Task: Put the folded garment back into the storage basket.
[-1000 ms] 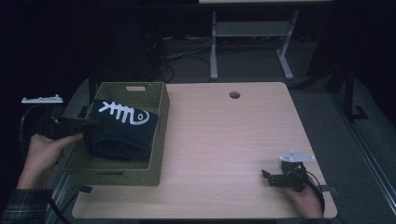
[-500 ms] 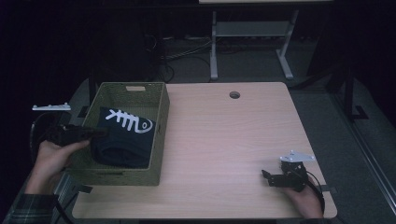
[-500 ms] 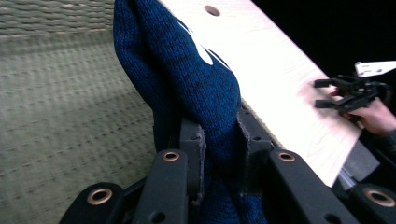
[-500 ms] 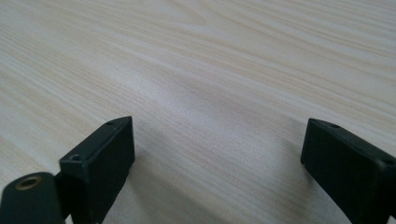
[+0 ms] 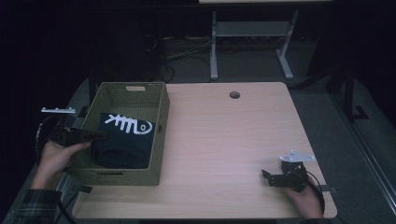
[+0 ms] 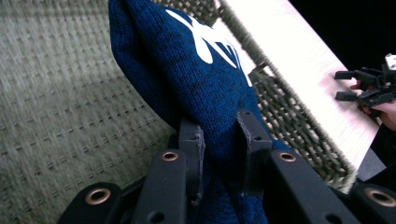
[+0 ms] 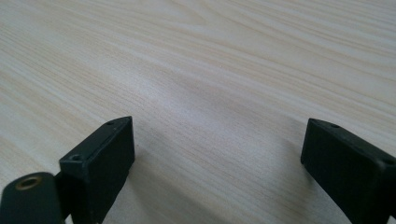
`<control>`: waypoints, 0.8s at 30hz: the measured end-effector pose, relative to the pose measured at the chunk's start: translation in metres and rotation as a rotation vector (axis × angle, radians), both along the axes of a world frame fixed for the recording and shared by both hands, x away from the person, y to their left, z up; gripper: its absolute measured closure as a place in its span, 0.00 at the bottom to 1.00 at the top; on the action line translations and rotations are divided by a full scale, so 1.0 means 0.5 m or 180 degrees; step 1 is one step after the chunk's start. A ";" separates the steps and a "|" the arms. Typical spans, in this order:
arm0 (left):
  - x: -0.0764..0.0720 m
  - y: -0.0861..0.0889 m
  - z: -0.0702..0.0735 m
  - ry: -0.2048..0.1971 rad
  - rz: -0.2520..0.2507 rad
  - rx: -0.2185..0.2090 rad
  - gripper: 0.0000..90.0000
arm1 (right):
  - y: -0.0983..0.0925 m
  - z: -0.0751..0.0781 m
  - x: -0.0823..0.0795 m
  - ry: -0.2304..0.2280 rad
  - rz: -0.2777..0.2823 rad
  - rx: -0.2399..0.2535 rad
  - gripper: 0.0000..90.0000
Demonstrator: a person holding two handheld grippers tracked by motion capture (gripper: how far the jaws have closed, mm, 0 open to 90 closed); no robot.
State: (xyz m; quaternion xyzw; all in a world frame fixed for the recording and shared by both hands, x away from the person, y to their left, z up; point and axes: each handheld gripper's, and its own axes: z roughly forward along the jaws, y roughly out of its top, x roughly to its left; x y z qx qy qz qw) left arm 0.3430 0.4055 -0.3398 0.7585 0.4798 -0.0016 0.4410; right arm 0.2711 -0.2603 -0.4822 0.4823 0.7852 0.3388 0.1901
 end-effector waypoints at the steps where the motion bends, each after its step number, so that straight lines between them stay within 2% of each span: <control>1: 0.002 0.002 -0.002 0.0015 0.0002 0.0014 0.83 | 0.000 0.000 0.000 0.0000 0.0000 0.0000 0.11; 7: 0.016 0.008 -0.021 0.0114 0.0044 0.0117 0.82 | 0.000 0.000 0.000 0.0000 0.0000 0.0001 0.11; 10: 0.019 0.010 -0.024 0.0124 0.0086 0.0223 0.81 | 0.000 0.000 0.000 0.0000 0.0000 0.0000 0.11; 16: 0.024 0.006 -0.026 0.0109 0.0161 0.0537 0.78 | 0.000 0.000 0.000 0.0000 0.0000 0.0000 0.11; 18: 0.026 0.005 -0.027 0.0110 0.0169 0.0584 0.76 | 0.000 0.000 0.000 0.0000 0.0000 0.0000 0.11; 22: 0.028 -0.001 -0.029 0.0108 0.0195 0.0752 0.69 | 0.000 0.000 0.000 0.0000 0.0000 0.0000 0.11; 24: 0.028 -0.003 -0.029 0.0100 0.0225 0.0851 0.61 | 0.000 0.000 0.000 0.0000 0.0000 0.0000 0.11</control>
